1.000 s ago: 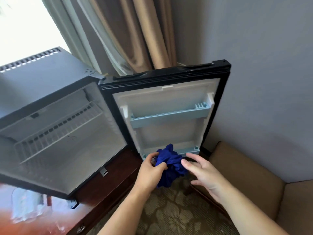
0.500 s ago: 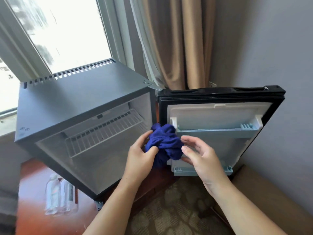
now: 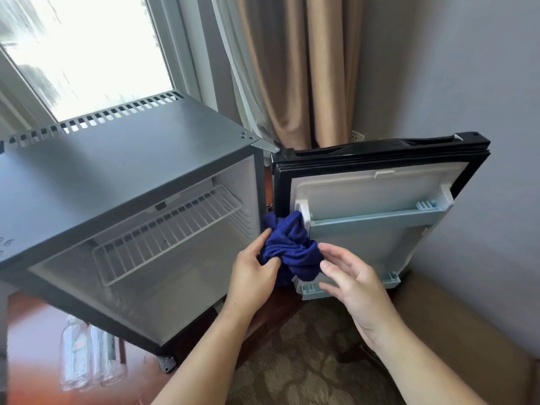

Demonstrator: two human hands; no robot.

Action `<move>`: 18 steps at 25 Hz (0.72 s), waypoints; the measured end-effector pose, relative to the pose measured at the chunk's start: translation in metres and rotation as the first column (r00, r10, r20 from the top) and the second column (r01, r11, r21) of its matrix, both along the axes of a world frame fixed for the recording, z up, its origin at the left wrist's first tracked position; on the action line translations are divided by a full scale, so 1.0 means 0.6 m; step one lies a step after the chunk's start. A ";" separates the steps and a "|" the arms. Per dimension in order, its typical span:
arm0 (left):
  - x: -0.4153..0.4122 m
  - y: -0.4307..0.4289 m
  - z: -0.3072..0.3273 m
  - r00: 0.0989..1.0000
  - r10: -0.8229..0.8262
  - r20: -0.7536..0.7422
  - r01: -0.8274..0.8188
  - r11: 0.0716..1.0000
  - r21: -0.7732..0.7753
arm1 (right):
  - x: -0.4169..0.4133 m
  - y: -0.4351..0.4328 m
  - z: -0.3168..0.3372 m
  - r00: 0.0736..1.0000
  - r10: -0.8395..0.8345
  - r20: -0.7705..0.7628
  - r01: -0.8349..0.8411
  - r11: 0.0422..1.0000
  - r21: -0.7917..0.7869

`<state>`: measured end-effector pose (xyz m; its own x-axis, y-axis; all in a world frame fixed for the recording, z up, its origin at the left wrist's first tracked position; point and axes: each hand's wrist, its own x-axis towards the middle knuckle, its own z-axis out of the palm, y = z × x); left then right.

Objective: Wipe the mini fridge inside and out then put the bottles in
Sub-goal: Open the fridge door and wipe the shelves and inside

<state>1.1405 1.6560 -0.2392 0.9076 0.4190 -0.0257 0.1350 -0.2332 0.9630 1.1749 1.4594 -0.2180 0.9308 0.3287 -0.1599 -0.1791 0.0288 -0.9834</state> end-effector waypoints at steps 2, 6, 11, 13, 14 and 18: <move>0.002 -0.006 -0.034 0.999 -0.006 -0.043 0.006 1.000 0.004 | -0.001 -0.002 -0.015 0.999 0.007 -0.040 -0.007 1.000 -0.022; 0.014 -0.012 -0.097 0.989 -0.004 -0.146 0.006 1.000 0.012 | -0.005 -0.016 -0.049 0.991 -0.010 -0.134 -0.003 0.996 -0.093; 0.030 -0.026 -0.168 0.953 -0.068 -0.294 0.072 0.997 0.002 | -0.015 -0.045 -0.089 0.983 -0.048 -0.179 0.007 0.974 -0.227; 0.037 -0.036 -0.191 0.939 -0.072 -0.337 0.073 0.997 -0.009 | -0.011 -0.055 -0.102 0.981 -0.059 -0.184 0.005 0.960 -0.280; 0.042 -0.040 -0.202 0.933 -0.071 -0.353 0.069 0.997 -0.016 | -0.008 -0.058 -0.109 0.980 -0.061 -0.190 0.001 0.954 -0.300; 0.060 -0.053 -0.241 0.911 -0.089 -0.403 0.074 0.996 -0.051 | -0.002 -0.057 -0.140 0.969 -0.079 -0.235 -0.006 0.940 -0.340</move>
